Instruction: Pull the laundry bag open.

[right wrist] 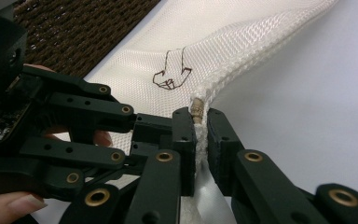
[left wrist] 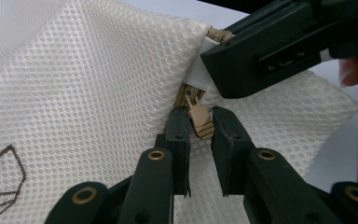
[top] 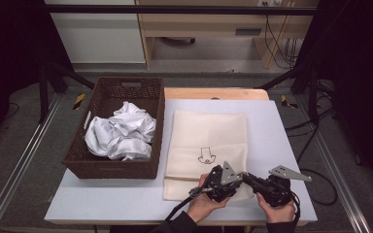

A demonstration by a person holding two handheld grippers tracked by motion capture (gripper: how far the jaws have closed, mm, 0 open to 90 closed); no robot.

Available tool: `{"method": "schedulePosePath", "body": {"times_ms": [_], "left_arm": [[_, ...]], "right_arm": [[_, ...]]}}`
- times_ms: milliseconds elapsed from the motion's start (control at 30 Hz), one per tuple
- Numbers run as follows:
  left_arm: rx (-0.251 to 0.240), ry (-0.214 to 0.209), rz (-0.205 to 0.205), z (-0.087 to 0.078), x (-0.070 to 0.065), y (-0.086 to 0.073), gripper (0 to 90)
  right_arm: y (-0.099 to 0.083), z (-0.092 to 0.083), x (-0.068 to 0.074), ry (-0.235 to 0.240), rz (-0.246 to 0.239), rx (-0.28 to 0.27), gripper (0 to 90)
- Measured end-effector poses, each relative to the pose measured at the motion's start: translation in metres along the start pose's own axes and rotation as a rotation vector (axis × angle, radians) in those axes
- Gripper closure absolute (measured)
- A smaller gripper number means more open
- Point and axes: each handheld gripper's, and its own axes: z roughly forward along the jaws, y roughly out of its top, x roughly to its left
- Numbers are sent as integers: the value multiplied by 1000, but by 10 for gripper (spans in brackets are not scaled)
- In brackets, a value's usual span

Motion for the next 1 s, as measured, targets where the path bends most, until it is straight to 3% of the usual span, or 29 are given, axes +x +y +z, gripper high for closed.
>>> {"method": "schedulePosePath", "body": {"times_ms": [167, 367, 700, 1000], "left_arm": [[21, 2, -18, 2, 3, -1, 811], [22, 39, 1, 0, -1, 0, 816], [24, 33, 2, -4, -1, -1, 819], [37, 51, 28, -7, -3, -3, 822]], "right_arm": [[-1, 0, -3, -3, 11, 7, 839], [-1, -1, -4, -14, 5, 10, 838], [-1, -2, -6, -25, 17, 13, 838], [-1, -2, -7, -44, 25, 12, 841]]}}
